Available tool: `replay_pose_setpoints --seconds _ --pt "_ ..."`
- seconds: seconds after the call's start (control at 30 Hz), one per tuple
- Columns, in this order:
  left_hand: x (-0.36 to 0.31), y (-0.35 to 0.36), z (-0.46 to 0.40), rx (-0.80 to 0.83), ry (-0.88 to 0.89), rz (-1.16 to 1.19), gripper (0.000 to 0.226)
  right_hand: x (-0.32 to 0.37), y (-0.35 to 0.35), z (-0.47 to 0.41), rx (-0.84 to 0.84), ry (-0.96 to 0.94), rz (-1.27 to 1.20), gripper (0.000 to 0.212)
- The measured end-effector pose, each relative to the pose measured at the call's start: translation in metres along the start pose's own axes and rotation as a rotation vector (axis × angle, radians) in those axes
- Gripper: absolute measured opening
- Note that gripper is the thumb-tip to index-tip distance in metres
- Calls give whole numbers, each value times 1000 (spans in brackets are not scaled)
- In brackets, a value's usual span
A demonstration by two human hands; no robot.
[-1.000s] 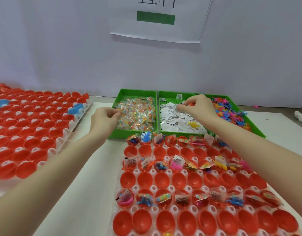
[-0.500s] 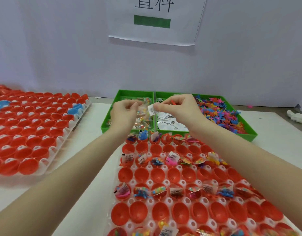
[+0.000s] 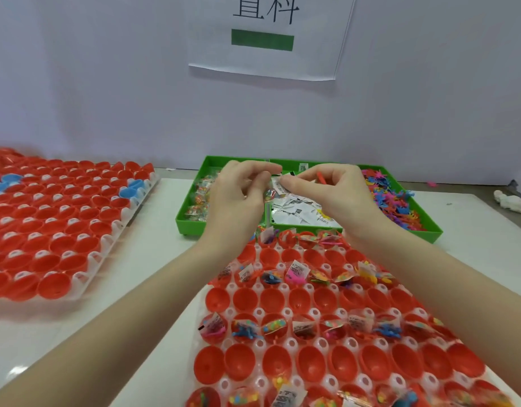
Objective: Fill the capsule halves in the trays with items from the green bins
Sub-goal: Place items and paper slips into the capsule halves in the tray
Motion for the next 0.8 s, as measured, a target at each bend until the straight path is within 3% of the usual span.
replay_pose_setpoints --seconds 0.17,0.27,0.37,0.5,0.6,0.7,0.8 --pt "-1 3 21 15 -340 383 10 12 -9 17 50 -46 12 20" --pt "-4 8 33 43 -483 583 19 20 -15 26 -7 -84 70 20" --pt "-16 10 41 95 -447 574 12 30 -22 34 -47 -99 70 17" --pt "-24 9 49 108 -433 547 22 37 -27 46 -9 -63 36 15" --pt "-30 8 56 118 -438 519 23 35 -31 57 80 59 -131 36" --pt "-34 9 66 143 -459 500 23 37 -39 73 156 116 -338 29" --pt "-40 12 76 205 -429 431 30 46 -54 97 177 -15 -152 25"
Point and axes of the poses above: each hand's wrist, its own z-axis away from the middle knuckle, its own y-axis out of the palm, x = y × z, the point moved 6 cm from there along -z, towards the middle knuckle, and after that the axes turned 5 degrees about z, right-handed, at the moved point
